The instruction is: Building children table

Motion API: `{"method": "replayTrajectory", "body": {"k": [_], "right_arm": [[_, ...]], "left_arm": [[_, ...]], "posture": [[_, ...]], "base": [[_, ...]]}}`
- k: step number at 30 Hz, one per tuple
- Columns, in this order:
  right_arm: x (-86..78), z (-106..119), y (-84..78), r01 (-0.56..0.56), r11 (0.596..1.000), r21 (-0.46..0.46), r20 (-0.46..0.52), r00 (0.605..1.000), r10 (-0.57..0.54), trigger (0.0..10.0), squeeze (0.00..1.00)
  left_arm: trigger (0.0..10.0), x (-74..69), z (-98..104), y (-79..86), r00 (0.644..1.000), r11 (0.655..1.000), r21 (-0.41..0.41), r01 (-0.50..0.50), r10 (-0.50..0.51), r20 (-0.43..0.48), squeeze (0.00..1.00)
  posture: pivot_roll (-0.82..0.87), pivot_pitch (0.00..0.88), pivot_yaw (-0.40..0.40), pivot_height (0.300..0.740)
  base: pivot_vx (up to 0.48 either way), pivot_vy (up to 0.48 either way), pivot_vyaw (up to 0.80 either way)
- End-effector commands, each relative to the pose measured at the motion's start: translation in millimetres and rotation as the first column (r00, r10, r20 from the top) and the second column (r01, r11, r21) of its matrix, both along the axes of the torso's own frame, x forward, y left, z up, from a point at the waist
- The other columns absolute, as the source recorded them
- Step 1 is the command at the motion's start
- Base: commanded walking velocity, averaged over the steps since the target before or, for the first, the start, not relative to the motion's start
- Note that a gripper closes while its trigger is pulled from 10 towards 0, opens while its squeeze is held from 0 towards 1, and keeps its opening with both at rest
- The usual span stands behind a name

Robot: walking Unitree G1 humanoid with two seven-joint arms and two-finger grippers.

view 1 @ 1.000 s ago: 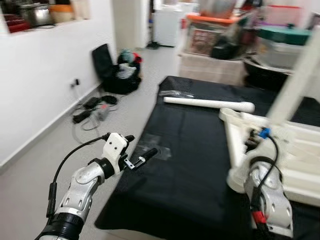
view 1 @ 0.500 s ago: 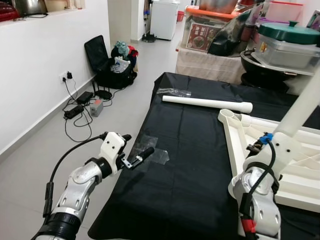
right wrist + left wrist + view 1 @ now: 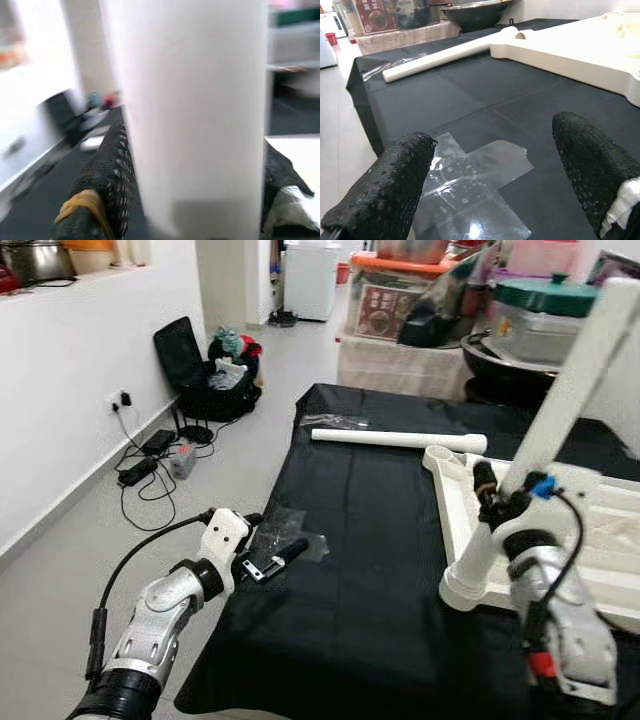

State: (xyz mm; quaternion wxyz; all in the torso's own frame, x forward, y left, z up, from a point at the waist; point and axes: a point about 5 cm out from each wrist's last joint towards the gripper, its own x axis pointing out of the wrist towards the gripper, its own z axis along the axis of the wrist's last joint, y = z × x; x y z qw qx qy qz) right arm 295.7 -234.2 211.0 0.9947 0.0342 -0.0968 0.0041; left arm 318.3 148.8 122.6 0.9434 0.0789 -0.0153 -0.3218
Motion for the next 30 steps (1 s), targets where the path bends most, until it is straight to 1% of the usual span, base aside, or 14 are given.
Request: {"method": "replayTrajectory", "body": {"k": [1, 8, 9, 10, 11, 18, 19, 20, 21, 22, 24, 25, 28, 30], "right_arm": [[0.5, -12, 0.2, -0.12, 0.993, -0.011, -0.035, 0.992, 0.119, 10.0, 0.0], [2.3, -28, -9.2, -0.251, 0.968, -0.034, -0.108, 0.963, 0.246, 10.0, 0.0], [3.9, -33, -12.6, -0.285, 0.958, -0.03, -0.131, 0.951, 0.279, 3.8, 0.0], [3.9, -33, -12.6, -0.285, 0.958, -0.03, -0.131, 0.951, 0.279, 3.8, 0.0], [9.8, -39, -21.7, -0.27, 0.962, -0.035, -0.153, 0.953, 0.262, 0.0, 0.0], [20.5, -51, -47.3, 0.046, 0.992, -0.119, -0.248, 0.966, -0.075, 0.0, 0.0], [13.3, -48, -73.8, 0.416, 0.904, -0.097, -0.226, 0.875, -0.427, 0.0, 0.0], [13.3, -48, -73.8, 0.416, 0.904, -0.097, -0.226, 0.875, -0.427, 0.0, 0.0], [3.1, -49, -91.6, 0.646, 0.759, -0.077, -0.226, 0.731, -0.644, 0.0, 0.0], [-14.7, -52, -87.3, 0.771, 0.635, -0.044, -0.228, 0.611, -0.758, 0.0, 0.0], [-28.7, -58, -67.3, 0.801, 0.599, -0.019, -0.248, 0.577, -0.779, 0.0, 0.0], [-36.9, -61, -42.9, 0.774, 0.633, -0.004, -0.262, 0.61, -0.748, 0.0, 0.0], [-42.3, -62, -27.7, 0.755, 0.655, 0.01, -0.271, 0.633, -0.725, 0.0, 0.0], [-36.9, -58, 0.3, 0.659, 0.752, 0.014, -0.255, 0.73, -0.634, 0.0, 0.0]], "left_arm": [[10.0, -2.2, -4, 0.6, 1.0, 1.0, 0.005, 0.006, -0.006, -0.021, 0.0], [10.0, -2.1, -4, -0.1, 1.0, 1.0, 0.007, 0.01, -0.01, -0.021, 0.0], [10.0, -2.3, -4, 0.4, 1.0, 1.0, 0.009, 0.01, -0.01, -0.02, 0.0], [10.0, -2.3, -4, 0.4, 1.0, 1.0, 0.009, 0.01, -0.01, -0.02, 0.0], [10.0, -2.7, -4, 0.9, 1.0, 1.0, 0.013, 0.009, -0.009, -0.02, 0.0], [10.0, -3.3, -5, 1.2, 1.0, 1.0, 0.014, 0.007, -0.007, -0.019, 0.0], [10.0, -3.8, -5, 1.3, 1.0, 1.0, 0.015, 0.007, -0.007, -0.019, 0.0], [10.0, -3.8, -5, 1.3, 1.0, 1.0, 0.015, 0.007, -0.007, -0.019, 0.0], [10.0, -4.3, -5, 1.3, 1.0, 1.0, 0.015, 0.007, -0.007, -0.019, 0.0], [10.0, -4.8, -5, 1.7, 1.0, 1.0, 0.016, 0.006, -0.006, -0.018, 0.0], [10.0, -5.4, -6, 2.3, 1.0, 1.0, 0.015, 0.003, -0.003, -0.019, 0.0], [10.0, -6.2, -7, 2.6, 1.0, 1.0, 0.02, 0.004, -0.003, -0.021, 0.0], [10.0, -6.7, -8, 2.9, 1.0, 1.0, 0.024, 0.005, -0.004, -0.023, 0.0], [10.0, -5.9, -8, 3.5, 1.0, 0.999, 0.031, 0.009, -0.008, -0.024, 0.0]], "posture": [[0.0, 0.0, -0.085, 0.74], [0.01, 0.0, -0.088, 0.74], [0.01, 0.0, -0.088, 0.74], [0.01, 0.0, -0.088, 0.74], [0.02, 0.0, -0.098, 0.74], [0.02, 0.0, -0.101, 0.74], [0.02, 0.0, -0.105, 0.74], [0.02, 0.0, -0.105, 0.74], [0.02, 0.0, -0.107, 0.74], [0.03, 0.0, -0.11, 0.74], [0.02, 0.0, -0.102, 0.74], [0.02, 0.0, -0.1, 0.74], [0.02, 0.0, -0.101, 0.74], [0.02, 0.0, -0.1, 0.74]], "base": [[0.0, 0.0, 0.0], [0.0, 0.0, 0.0], [0.0, 0.0, 0.0], [0.0, 0.0, 0.0], [0.0, 0.0, 0.0], [0.0, 0.0, 0.0], [0.0, 0.0, 0.0], [0.0, 0.0, 0.0], [0.0, 0.0, 0.0], [0.0, 0.0, 0.0], [0.0, 0.0, 0.0], [0.0, 0.0, 0.0], [0.0, 0.0, 0.0], [0.0, 0.0, 0.0]]}}
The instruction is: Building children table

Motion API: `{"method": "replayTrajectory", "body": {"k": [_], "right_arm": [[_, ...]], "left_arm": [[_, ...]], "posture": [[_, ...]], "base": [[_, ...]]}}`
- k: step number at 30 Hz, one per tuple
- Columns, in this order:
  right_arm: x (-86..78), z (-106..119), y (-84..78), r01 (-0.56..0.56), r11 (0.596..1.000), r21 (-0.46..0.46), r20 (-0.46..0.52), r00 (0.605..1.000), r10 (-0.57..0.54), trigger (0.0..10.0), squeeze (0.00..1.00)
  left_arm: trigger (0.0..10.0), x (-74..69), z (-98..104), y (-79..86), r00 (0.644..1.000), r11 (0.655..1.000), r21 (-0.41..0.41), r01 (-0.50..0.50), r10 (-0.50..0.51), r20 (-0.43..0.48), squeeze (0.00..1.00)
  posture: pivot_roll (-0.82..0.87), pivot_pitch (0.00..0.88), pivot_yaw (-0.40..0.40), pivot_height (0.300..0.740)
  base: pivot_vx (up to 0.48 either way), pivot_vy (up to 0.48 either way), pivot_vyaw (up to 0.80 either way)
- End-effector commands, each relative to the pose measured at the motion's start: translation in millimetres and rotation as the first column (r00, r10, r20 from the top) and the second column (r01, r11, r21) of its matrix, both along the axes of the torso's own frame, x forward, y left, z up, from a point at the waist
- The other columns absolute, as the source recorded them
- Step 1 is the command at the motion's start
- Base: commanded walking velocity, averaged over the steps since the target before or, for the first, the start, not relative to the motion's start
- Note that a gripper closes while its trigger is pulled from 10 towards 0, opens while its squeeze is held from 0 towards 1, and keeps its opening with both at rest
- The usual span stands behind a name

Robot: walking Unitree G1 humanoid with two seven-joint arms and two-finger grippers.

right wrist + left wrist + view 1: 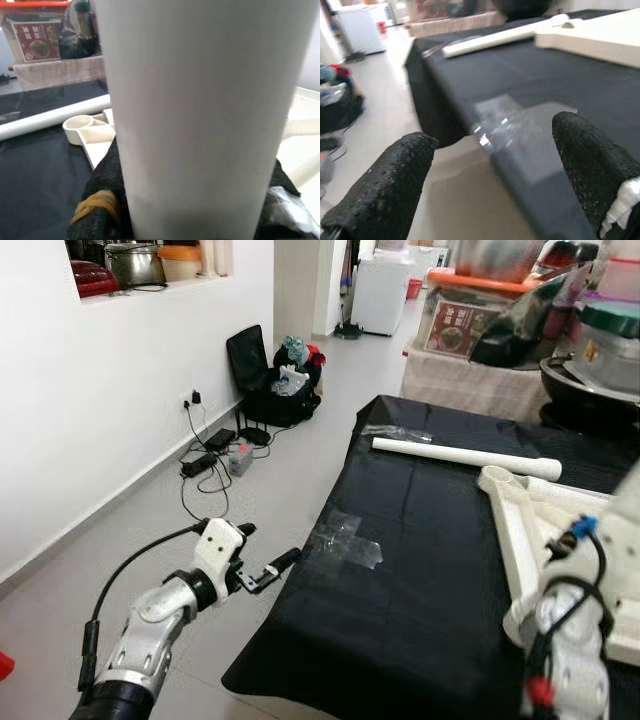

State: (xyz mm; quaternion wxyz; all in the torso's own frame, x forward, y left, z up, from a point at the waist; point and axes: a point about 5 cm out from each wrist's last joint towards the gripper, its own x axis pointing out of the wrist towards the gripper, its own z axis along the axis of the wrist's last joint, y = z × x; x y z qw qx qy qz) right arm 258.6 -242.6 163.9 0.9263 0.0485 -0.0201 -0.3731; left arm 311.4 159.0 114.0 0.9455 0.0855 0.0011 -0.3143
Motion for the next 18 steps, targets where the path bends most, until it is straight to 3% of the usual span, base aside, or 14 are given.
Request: {"method": "replayTrajectory", "body": {"k": [1, 2, 3, 4, 9, 10, 12, 13, 15, 16, 17, 18], "right_arm": [[0.2, -11, 8.7, -0.049, 0.998, 0.029, -0.062, 0.997, 0.051, 0.0, 0.0], [0.2, -11, 8.7, -0.049, 0.998, 0.029, -0.062, 0.997, 0.051, 0.0, 0.0], [4.7, -10, 17.6, -0.113, 0.993, 0.022, -0.063, 0.991, 0.114, 6.3, 0.0], [13.1, -11, 28.2, -0.221, 0.975, 0.02, -0.074, 0.972, 0.222, 10.0, 0.0], [22.0, -6, 32.4, -0.295, 0.955, 0.002, -0.044, 0.954, 0.295, 10.0, 0.0], [26.2, -1, 30.6, -0.318, 0.948, -0.016, -0.019, 0.948, 0.317, 10.0, 1.0], [30.3, 5, 26.4, -0.321, 0.947, -0.022, 0.012, 0.947, 0.322, 10.0, 1.0], [34.7, 17, 24.4, -0.349, 0.936, -0.038, 0.052, 0.935, 0.351, 10.0, 0.0], [34.7, 17, 24.4, -0.349, 0.936, -0.038, 0.052, 0.935, 0.351, 10.0, 0.0], [39.8, 29, 21.6, -0.401, 0.914, -0.054, 0.102, 0.909, 0.405, 10.0, 0.0], [44.7, 41, 21.8, -0.524, 0.848, -0.081, 0.148, 0.835, 0.53, 10.0, 0.0], [44.7, 41, 21.8, -0.524, 0.848, -0.081, 0.148, 0.835, 0.53, 10.0, 0.0]], "left_arm": [[10.0, 1.1, 1, -6.8, 1.0, 1.0, 0.008, 0.027, -0.027, 0.001, 0.0], [10.0, 1.1, 1, -6.8, 1.0, 1.0, 0.008, 0.027, -0.027, 0.001, 0.0], [10.0, 2.3, 2, -6.7, 1.0, 1.0, 0.009, 0.026, -0.026, 0.002, 0.0], [10.0, 3.3, 3, -7.3, 1.0, 1.0, 0.007, 0.027, -0.027, 0.004, 0.0], [10.0, 3.1, 3, -9.2, 1.0, 1.0, 0.004, 0.028, -0.028, 0.006, 0.0], [10.0, 2.1, 2, -9.9, 1.0, 1.0, 0.002, 0.03, -0.03, 0.004, 0.0], [10.0, 1.4, 1, -10.0, 1.0, 1.0, 0.001, 0.03, -0.03, 0.002, 0.0], [10.0, 1.2, 1, -9.4, 1.0, 1.0, 0.0, 0.029, -0.029, 0.001, 0.0], [10.0, 1.2, 1, -9.4, 1.0, 1.0, 0.0, 0.029, -0.029, 0.001, 0.0], [10.0, 1.5, 2, -8.4, 1.0, 1.0, 0.0, 0.028, -0.028, 0.001, 0.0], [10.0, 2.2, 2, -7.7, 1.0, 1.0, 0.002, 0.028, -0.028, 0.002, 0.0], [10.0, 2.2, 2, -7.7, 1.0, 1.0, 0.002, 0.028, -0.028, 0.002, 0.0]], "posture": [[0.02, 0.0, -0.1, 0.74], [0.02, 0.0, -0.1, 0.74], [0.02, 0.0, -0.1, 0.74], [0.01, 0.0, -0.099, 0.74], [0.02, 0.0, -0.099, 0.74], [0.02, 0.0, -0.1, 0.74], [0.02, 0.0, -0.099, 0.74], [0.02, 0.0, -0.097, 0.74], [0.02, 0.0, -0.097, 0.74], [0.01, 0.0, -0.095, 0.74], [0.02, 0.0, -0.093, 0.74], [0.02, 0.0, -0.093, 0.74]], "base": [[0.0, 0.0, 0.0], [0.0, 0.0, 0.0], [0.0, 0.0, 0.0], [0.0, 0.0, 0.0], [0.0, 0.0, 0.0], [0.0, 0.0, 0.0], [0.0, 0.0, 0.0], [0.0, 0.0, 0.0], [0.0, 0.0, 0.0], [0.0, 0.0, 0.0], [0.0, 0.0, 0.0], [0.0, 0.0, 0.0]]}}
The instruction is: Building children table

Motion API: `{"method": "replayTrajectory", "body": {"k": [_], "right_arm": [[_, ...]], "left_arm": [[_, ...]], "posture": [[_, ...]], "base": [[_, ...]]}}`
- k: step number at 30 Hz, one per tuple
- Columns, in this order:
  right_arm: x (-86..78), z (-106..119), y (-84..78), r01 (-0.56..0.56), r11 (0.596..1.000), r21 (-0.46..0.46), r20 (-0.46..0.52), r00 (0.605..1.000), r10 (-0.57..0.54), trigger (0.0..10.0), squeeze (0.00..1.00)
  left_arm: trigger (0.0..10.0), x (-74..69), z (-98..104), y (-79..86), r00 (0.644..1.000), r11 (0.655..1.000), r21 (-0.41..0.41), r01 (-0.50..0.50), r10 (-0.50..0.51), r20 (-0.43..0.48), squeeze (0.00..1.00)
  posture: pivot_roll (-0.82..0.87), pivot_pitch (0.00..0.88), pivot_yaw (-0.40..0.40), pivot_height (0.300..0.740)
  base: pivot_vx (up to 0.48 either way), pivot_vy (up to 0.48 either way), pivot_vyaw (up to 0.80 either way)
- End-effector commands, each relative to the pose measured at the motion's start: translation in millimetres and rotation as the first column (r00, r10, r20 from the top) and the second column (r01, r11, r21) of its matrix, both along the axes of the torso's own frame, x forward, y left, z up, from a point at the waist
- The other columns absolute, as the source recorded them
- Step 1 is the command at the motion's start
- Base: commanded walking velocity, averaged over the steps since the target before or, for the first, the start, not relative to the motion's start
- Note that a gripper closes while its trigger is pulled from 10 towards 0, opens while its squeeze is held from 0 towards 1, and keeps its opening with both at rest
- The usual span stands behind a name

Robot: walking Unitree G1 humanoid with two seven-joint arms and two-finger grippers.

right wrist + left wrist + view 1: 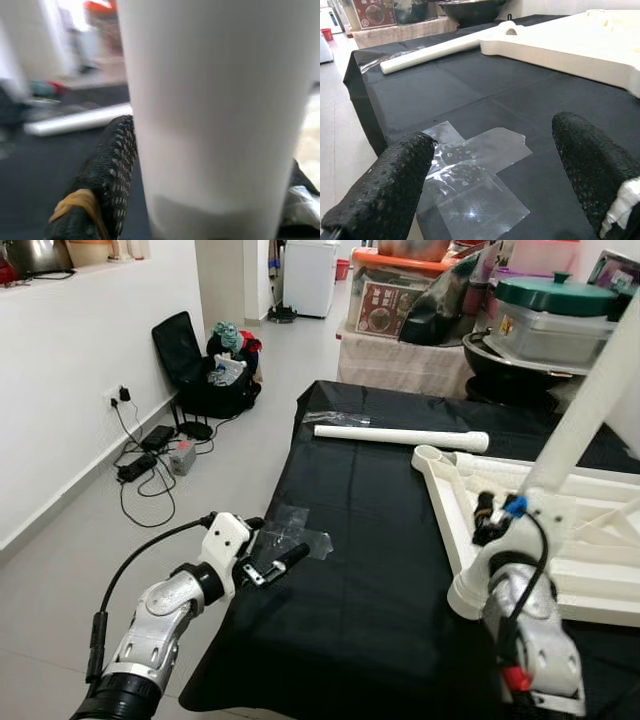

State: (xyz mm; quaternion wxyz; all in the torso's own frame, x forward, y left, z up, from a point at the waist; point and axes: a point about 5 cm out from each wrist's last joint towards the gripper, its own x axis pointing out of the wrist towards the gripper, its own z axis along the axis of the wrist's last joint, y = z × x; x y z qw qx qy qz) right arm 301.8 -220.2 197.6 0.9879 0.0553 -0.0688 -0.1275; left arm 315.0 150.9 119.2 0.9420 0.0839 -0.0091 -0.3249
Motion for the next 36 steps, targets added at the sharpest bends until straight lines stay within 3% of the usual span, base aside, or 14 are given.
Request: {"method": "replayTrajectory", "body": {"k": [1, 2, 3, 6, 14, 15, 16, 17, 23, 24, 26, 27, 29, 36], "right_arm": [[1.5, 7, -0.6, -0.058, 0.998, 0.01, 0.046, 0.997, 0.058, 10.0, 0.0], [3.6, 15, 0.1, -0.16, 0.987, 0.0, 0.081, 0.984, 0.16, 10.0, 0.0], [2.0, 15, -4.3, -0.479, 0.876, -0.055, 0.062, 0.874, 0.482, 10.0, 0.0], [1.0, 9, -13.2, -0.605, 0.795, -0.043, 0.021, 0.795, 0.607, 10.0, 0.0], [5.6, 0, -22.0, -0.649, 0.76, 0.022, 0.006, 0.761, 0.649, 9.5, 0.0], [9.3, -3, -25.6, -0.633, 0.773, 0.047, 0.01, 0.774, 0.633, 4.8, 0.0], [9.3, -3, -25.6, -0.633, 0.773, 0.047, 0.01, 0.774, 0.633, 4.8, 0.0], [12.8, -6, -28.4, -0.605, 0.794, 0.062, 0.018, 0.796, 0.605, 0.0, 0.0], [20.0, -23, -36.6, -0.439, 0.898, 0.038, -0.097, 0.893, 0.44, 0.0, 0.0], [21.9, -27, -49.1, -0.245, 0.969, 0.034, -0.127, 0.96, 0.248, 0.0, 0.0], [21.9, -27, -49.1, -0.245, 0.969, 0.034, -0.127, 0.96, 0.248, 0.0, 0.0], [-18.9, -44, -47.9, 0.337, 0.941, 0.04, -0.201, 0.925, -0.323, 0.0, 0.0], [-39.4, -47, -38.2, 0.465, 0.885, 0.033, -0.225, 0.866, -0.447, 0.0, 0.0], [-54.8, -40, -5.6, 0.402, 0.916, -0.016, -0.207, 0.895, -0.396, 0.0, 0.0]], "left_arm": [[10.0, -1.3, -3, 0.4, 1.0, 1.0, 0.011, 0.004, -0.004, -0.015, 0.0], [10.0, -0.8, -2, 0.7, 1.0, 1.0, 0.011, 0.005, -0.005, -0.014, 0.0], [10.0, -0.1, -2, 0.3, 1.0, 1.0, 0.012, 0.009, -0.009, -0.013, 0.0], [10.0, -0.2, -1, -0.3, 1.0, 1.0, 0.012, 0.013, -0.012, -0.012, 0.0], [10.0, -0.6, -1, 0.6, 1.0, 1.0, 0.014, 0.01, -0.01, -0.012, 0.0], [10.0, -0.7, -1, 0.8, 1.0, 1.0, 0.015, 0.009, -0.009, -0.011, 0.0], [10.0, -0.7, -1, 0.8, 1.0, 1.0, 0.015, 0.009, -0.009, -0.011, 0.0], [10.0, -0.8, -1, 1.1, 1.0, 1.0, 0.016, 0.007, -0.007, -0.011, 0.0], [10.0, -1.5, -1, 1.8, 1.0, 1.0, 0.018, 0.006, -0.006, -0.012, 0.0], [10.0, -2.0, -1, 2.4, 1.0, 1.0, 0.019, 0.006, -0.005, -0.013, 0.0], [10.0, -2.0, -1, 2.4, 1.0, 1.0, 0.019, 0.006, -0.005, -0.013, 0.0], [10.0, -3.3, -2, 3.9, 1.0, 1.0, 0.023, 0.004, -0.004, -0.015, 0.0], [10.0, -3.7, -3, 4.3, 1.0, 1.0, 0.023, 0.003, -0.003, -0.017, 0.0], [10.0, -5.3, -5, 2.2, 1.0, 1.0, 0.024, 0.013, -0.012, -0.025, 0.0]], "posture": [[0.02, 0.0, -0.093, 0.74], [0.02, 0.0, -0.093, 0.74], [0.02, 0.0, -0.091, 0.74], [0.02, 0.0, -0.095, 0.74], [0.03, 0.0, -0.1, 0.74], [0.03, 0.0, -0.101, 0.74], [0.03, 0.0, -0.101, 0.74], [0.03, 0.0, -0.1, 0.74], [0.03, 0.0, -0.098, 0.74], [0.03, 0.0, -0.096, 0.74], [0.03, 0.0, -0.096, 0.74], [0.03, 0.0, -0.09, 0.74], [0.03, 0.0, -0.09, 0.74], [0.01, 0.0, -0.082, 0.74]], "base": [[0.0, 0.0, 0.0], [0.0, 0.0, 0.0], [0.0, 0.0, 0.0], [0.0, 0.0, 0.0], [0.0, 0.0, 0.0], [0.0, 0.0, 0.0], [0.0, 0.0, 0.0], [0.0, 0.0, 0.0], [0.0, 0.0, 0.0], [0.0, 0.0, 0.0], [0.0, 0.0, 0.0], [0.0, 0.0, 0.0], [0.0, 0.0, 0.0], [0.0, 0.0, 0.0]]}}
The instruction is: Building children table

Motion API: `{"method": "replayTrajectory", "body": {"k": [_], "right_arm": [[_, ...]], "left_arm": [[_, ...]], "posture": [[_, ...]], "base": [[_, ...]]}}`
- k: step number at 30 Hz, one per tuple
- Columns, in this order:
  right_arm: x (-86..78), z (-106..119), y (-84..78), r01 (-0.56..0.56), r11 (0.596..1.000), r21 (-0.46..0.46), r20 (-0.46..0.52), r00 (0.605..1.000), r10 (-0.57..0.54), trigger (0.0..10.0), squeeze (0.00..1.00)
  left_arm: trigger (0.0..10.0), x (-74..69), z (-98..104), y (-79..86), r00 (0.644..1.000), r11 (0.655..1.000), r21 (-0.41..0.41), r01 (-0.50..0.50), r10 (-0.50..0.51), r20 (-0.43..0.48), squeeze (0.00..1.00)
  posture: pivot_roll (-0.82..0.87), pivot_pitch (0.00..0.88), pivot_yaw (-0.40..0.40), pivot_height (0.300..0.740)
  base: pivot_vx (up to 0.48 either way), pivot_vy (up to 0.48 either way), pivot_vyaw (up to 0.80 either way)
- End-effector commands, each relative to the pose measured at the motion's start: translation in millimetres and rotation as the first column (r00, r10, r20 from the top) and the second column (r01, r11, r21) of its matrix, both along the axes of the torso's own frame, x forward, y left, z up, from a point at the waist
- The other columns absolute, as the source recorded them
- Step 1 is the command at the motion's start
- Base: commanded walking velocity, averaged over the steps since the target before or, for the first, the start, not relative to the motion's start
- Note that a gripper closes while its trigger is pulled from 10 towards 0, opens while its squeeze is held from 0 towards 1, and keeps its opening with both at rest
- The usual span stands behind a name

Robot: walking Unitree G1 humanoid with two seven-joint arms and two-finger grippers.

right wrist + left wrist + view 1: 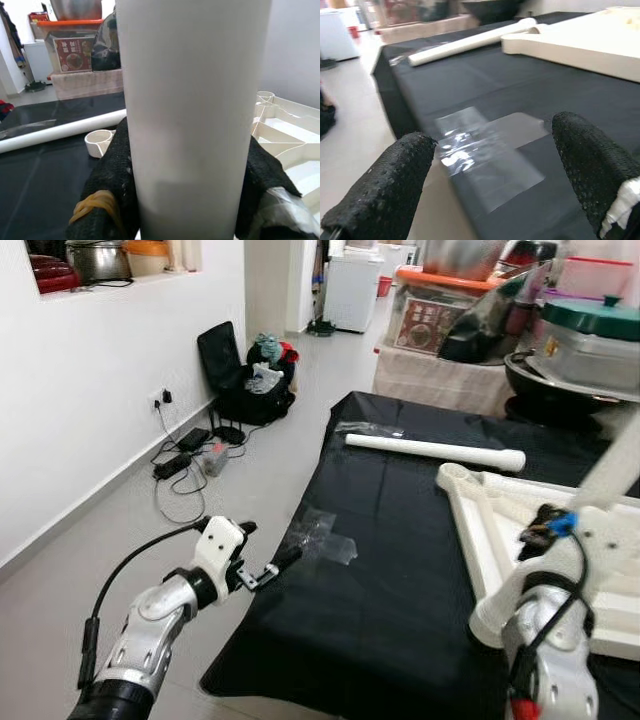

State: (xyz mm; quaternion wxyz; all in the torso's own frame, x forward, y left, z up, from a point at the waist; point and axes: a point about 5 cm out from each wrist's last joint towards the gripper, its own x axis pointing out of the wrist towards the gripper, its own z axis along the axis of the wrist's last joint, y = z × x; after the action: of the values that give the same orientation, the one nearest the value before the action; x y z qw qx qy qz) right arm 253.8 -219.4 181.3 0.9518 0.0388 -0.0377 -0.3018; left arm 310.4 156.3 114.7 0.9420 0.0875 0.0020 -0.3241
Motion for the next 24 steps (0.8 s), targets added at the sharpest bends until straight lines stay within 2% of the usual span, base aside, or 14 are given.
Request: {"method": "replayTrajectory", "body": {"k": [1, 3, 4, 5, 12, 13, 14, 15, 17, 18, 21, 22, 23, 24], "right_arm": [[-8.2, -18, 0.6, 0.023, 1.0, -0.001, -0.105, 0.994, -0.023, 0.0, 0.0], [-5.6, -12, 2.6, 0.003, 0.999, -0.033, -0.081, 0.997, -0.006, 0.0, 0.0], [3.2, -10, 5.3, -0.047, 0.998, -0.029, -0.073, 0.996, 0.045, 8.0, 0.0], [12.2, -9, 8.7, -0.108, 0.994, -0.023, -0.078, 0.991, 0.106, 10.0, 0.0], [23.5, 1, 17.6, -0.17, 0.985, -0.012, 0.02, 0.985, 0.171, 10.0, 0.0], [22.9, 2, 14.3, -0.143, 0.99, 0.007, 0.03, 0.989, 0.143, 10.0, 1.0], [22.9, 2, 14.3, -0.143, 0.99, 0.007, 0.03, 0.989, 0.143, 10.0, 1.0], [23.9, 8, 9.3, -0.148, 0.989, 0.009, 0.068, 0.987, 0.147, 10.0, 0.0], [27.4, 14, 4.0, -0.198, 0.98, -0.003, 0.105, 0.975, 0.197, 10.0, 0.0], [31.7, 18, 0.4, -0.282, 0.959, -0.012, 0.134, 0.95, 0.281, 10.0, 0.0], [42.6, 25, -7.9, -0.612, 0.785, -0.092, 0.111, 0.777, 0.619, 10.0, 0.0], [44.7, 26, -10.4, -0.661, 0.743, -0.106, 0.089, 0.738, 0.669, 10.0, 0.0], [44.7, 26, -10.4, -0.661, 0.743, -0.106, 0.089, 0.738, 0.669, 10.0, 0.0], [46.1, 29, -5.5, -0.725, 0.681, -0.107, 0.09, 0.675, 0.733, 10.0, 0.0]], "left_arm": [[10.0, -0.6, 0, -4.5, 1.0, 1.0, 0.008, 0.02, -0.019, -0.006, 0.0], [10.0, 0.1, 0, -3.8, 1.0, 1.0, 0.008, 0.016, -0.016, -0.005, 0.0], [10.0, 0.2, 1, -2.6, 1.0, 1.0, 0.01, 0.012, -0.012, -0.005, 0.0], [10.0, 0.1, 1, -1.6, 1.0, 1.0, 0.01, 0.009, -0.009, -0.005, 0.0], [10.0, -0.5, 0, -2.3, 1.0, 1.0, 0.011, 0.008, -0.008, -0.01, 0.0], [10.0, -0.2, 0, -3.7, 1.0, 1.0, 0.009, 0.01, -0.01, -0.009, 0.0], [10.0, -0.2, 0, -3.7, 1.0, 1.0, 0.009, 0.01, -0.01, -0.009, 0.0], [10.0, 0.1, 1, -4.3, 1.0, 1.0, 0.003, 0.011, -0.011, -0.007, 0.0], [10.0, 0.1, 2, -3.4, 1.0, 1.0, 0.003, 0.008, -0.008, -0.006, 0.0], [10.0, -0.1, 2, -2.1, 1.0, 1.0, 0.005, 0.006, -0.006, -0.006, 0.0], [10.0, 0.0, 1, 1.4, 1.0, 1.0, 0.011, 0.003, -0.003, -0.01, 0.0], [10.0, 0.3, 1, 1.3, 1.0, 1.0, 0.013, 0.005, -0.005, -0.012, 0.0], [10.0, 0.3, 1, 1.3, 1.0, 1.0, 0.013, 0.005, -0.005, -0.012, 0.0], [10.0, 1.5, 1, -0.2, 1.0, 1.0, 0.016, 0.011, -0.01, -0.01, 0.0]], "posture": [[0.01, 0.0, -0.083, 0.74], [0.01, 0.0, -0.086, 0.74], [0.02, 0.0, -0.087, 0.74], [0.01, 0.0, -0.086, 0.74], [0.01, 0.0, -0.083, 0.74], [0.01, 0.0, -0.086, 0.74], [0.01, 0.0, -0.086, 0.74], [0.02, 0.0, -0.089, 0.74], [0.03, 0.0, -0.089, 0.74], [0.03, 0.0, -0.09, 0.74], [0.02, 0.0, -0.081, 0.74], [0.02, 0.0, -0.081, 0.74], [0.02, 0.0, -0.081, 0.74], [0.01, 0.0, -0.082, 0.74]], "base": [[0.0, 0.0, 0.0], [0.0, 0.0, 0.0], [0.0, 0.0, 0.0], [0.0, 0.0, 0.0], [0.0, 0.0, 0.0], [0.0, 0.0, 0.0], [0.0, 0.0, 0.0], [0.0, 0.0, 0.0], [0.0, 0.0, 0.0], [0.0, 0.0, 0.0], [0.0, 0.0, 0.0], [0.0, 0.0, 0.0], [0.0, 0.0, 0.0], [0.0, 0.0, 0.0]]}}
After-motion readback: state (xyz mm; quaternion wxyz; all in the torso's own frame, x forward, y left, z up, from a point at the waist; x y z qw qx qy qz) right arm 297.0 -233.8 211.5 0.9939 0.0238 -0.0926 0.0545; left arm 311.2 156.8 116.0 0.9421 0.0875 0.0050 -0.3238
